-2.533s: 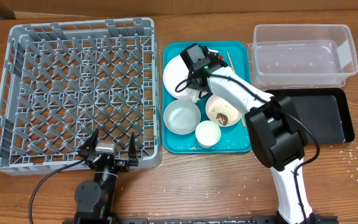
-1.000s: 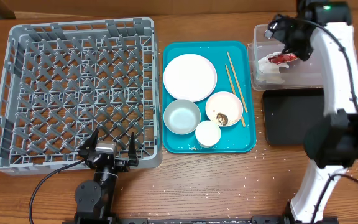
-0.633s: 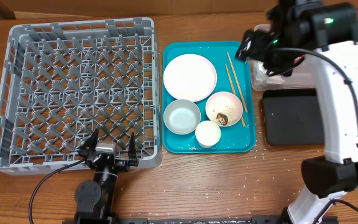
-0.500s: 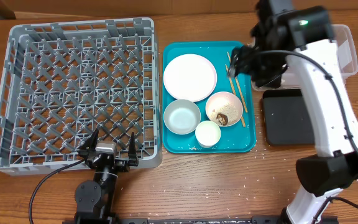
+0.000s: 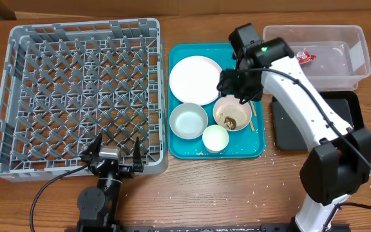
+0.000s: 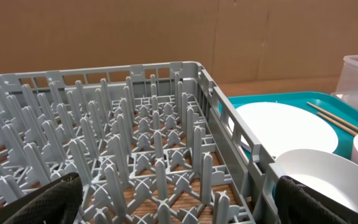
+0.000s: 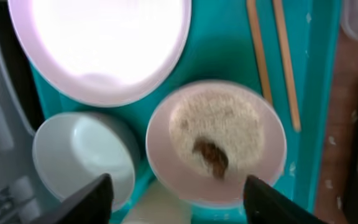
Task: Sort waste into correct bins and load items into the dishwasher
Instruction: 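Grasp the pink bowl with rice and food scraps using the right gripper, then tip the pink bowl over the black tray to dump the rice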
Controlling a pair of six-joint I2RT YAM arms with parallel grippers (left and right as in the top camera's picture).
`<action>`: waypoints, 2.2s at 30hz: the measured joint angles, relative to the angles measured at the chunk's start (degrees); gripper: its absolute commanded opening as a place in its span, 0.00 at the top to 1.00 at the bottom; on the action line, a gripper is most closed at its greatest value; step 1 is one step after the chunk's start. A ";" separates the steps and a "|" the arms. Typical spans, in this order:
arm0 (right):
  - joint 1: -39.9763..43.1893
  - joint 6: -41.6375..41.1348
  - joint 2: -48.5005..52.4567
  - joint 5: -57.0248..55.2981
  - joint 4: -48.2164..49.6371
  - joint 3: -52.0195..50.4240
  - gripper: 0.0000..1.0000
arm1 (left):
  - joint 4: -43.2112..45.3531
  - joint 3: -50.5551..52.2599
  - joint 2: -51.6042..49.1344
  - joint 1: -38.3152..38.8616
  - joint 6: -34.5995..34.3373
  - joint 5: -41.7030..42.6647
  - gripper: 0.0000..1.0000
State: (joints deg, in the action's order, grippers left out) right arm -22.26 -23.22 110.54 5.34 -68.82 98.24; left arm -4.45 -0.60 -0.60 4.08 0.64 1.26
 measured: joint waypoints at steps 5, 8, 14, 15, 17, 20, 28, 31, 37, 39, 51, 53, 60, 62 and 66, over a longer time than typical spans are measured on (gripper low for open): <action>-2.49 0.81 0.02 -2.38 7.82 -7.63 0.46 | 0.00 0.00 -0.02 0.00 0.00 0.00 0.00; -3.67 0.42 0.02 -3.02 11.32 -10.34 0.50 | -0.02 0.00 -0.04 0.00 0.00 0.00 0.00; -4.44 -2.75 0.15 -3.74 16.39 -12.55 0.50 | 0.00 0.00 -0.04 0.00 0.00 0.00 0.00; -4.57 -3.56 0.35 -3.89 16.98 -12.55 0.50 | 0.00 0.00 -0.04 0.00 0.00 0.00 0.00; -5.18 -4.85 0.90 -4.15 17.68 -12.55 0.50 | 0.00 0.00 -0.04 0.00 0.00 0.00 0.00; -6.71 -6.97 2.32 -4.94 17.75 -12.55 0.50 | 0.00 0.00 -0.04 0.00 0.00 0.00 0.00; -9.01 -10.95 5.75 -7.32 16.52 -12.59 0.58 | 0.00 0.00 -0.04 0.00 0.00 0.00 0.00; -8.94 -11.72 5.77 -8.39 15.85 -12.59 0.65 | 0.00 0.00 -0.04 0.00 0.00 0.00 0.00; -8.94 -12.41 5.77 -9.29 14.36 -12.59 0.87 | 0.00 0.00 -0.04 0.00 0.00 0.00 0.00; -8.94 -12.74 5.77 -9.42 14.01 -12.59 0.94 | 0.00 0.00 -0.04 0.00 0.00 0.00 0.00; -8.37 -11.80 5.75 -10.19 3.19 -5.40 0.96 | 0.00 0.00 -0.04 0.00 0.00 0.00 0.00; -8.09 -11.04 5.68 -9.99 -0.48 -0.76 0.96 | 0.00 0.00 -0.04 0.00 0.00 0.00 0.00; -5.14 -6.69 1.42 -8.74 -10.29 13.70 0.96 | 0.00 0.00 -0.04 0.00 0.00 0.00 0.00; -2.51 -4.87 -1.55 -7.10 -11.65 14.51 0.96 | 0.00 0.00 -0.04 0.00 0.00 0.00 0.00; 5.70 -0.15 -6.62 -2.47 -15.82 14.91 0.96 | 0.00 0.00 -0.04 0.00 0.00 0.00 0.00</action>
State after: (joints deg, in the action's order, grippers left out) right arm -16.56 -23.38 103.92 2.87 -84.64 113.14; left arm -4.45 -0.60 -0.64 4.08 0.64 1.26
